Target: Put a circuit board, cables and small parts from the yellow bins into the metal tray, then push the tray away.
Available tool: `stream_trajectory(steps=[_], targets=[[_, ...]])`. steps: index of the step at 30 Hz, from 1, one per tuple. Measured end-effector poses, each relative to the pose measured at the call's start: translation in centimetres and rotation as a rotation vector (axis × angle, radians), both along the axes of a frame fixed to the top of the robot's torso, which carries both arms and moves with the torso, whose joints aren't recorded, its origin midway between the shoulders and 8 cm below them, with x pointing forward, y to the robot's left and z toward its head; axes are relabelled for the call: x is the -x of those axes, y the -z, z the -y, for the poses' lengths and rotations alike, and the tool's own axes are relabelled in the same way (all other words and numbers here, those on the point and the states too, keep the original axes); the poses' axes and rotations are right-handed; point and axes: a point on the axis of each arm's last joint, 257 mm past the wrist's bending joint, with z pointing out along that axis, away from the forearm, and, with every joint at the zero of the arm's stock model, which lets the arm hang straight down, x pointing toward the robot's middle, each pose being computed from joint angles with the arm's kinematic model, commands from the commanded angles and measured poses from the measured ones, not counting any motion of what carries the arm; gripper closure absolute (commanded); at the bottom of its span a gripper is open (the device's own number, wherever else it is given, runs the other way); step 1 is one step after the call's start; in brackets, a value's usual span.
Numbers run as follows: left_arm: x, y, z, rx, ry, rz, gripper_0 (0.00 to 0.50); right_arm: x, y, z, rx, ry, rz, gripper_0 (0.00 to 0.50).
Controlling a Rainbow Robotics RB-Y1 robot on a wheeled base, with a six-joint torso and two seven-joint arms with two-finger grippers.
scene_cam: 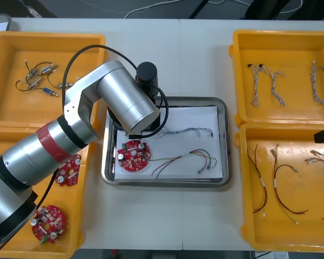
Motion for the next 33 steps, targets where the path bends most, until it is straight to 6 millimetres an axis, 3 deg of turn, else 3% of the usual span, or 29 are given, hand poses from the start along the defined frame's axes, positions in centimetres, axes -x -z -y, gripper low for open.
stream_trajectory(steps=[9, 17, 23, 33], targets=[[2.3, -3.4, 0.5, 0.044, -0.001, -0.044, 0.0, 0.0, -0.5, -0.5, 0.011, -0.017, 0.019, 0.0], [3.6, -6.2, -1.1, 0.054, -0.035, -0.082, 0.0, 0.3, -1.4, -1.9, 0.021, -0.067, 0.052, 0.0], [3.7, -8.7, -3.6, 0.068, -0.061, -0.119, 0.0, 0.6, -1.5, -3.1, 0.03, -0.111, 0.058, 0.0], [2.6, -13.1, -10.1, 0.028, -0.041, -0.066, 0.0, 1.7, -0.7, -7.0, -0.008, -0.248, 0.01, 0.0]])
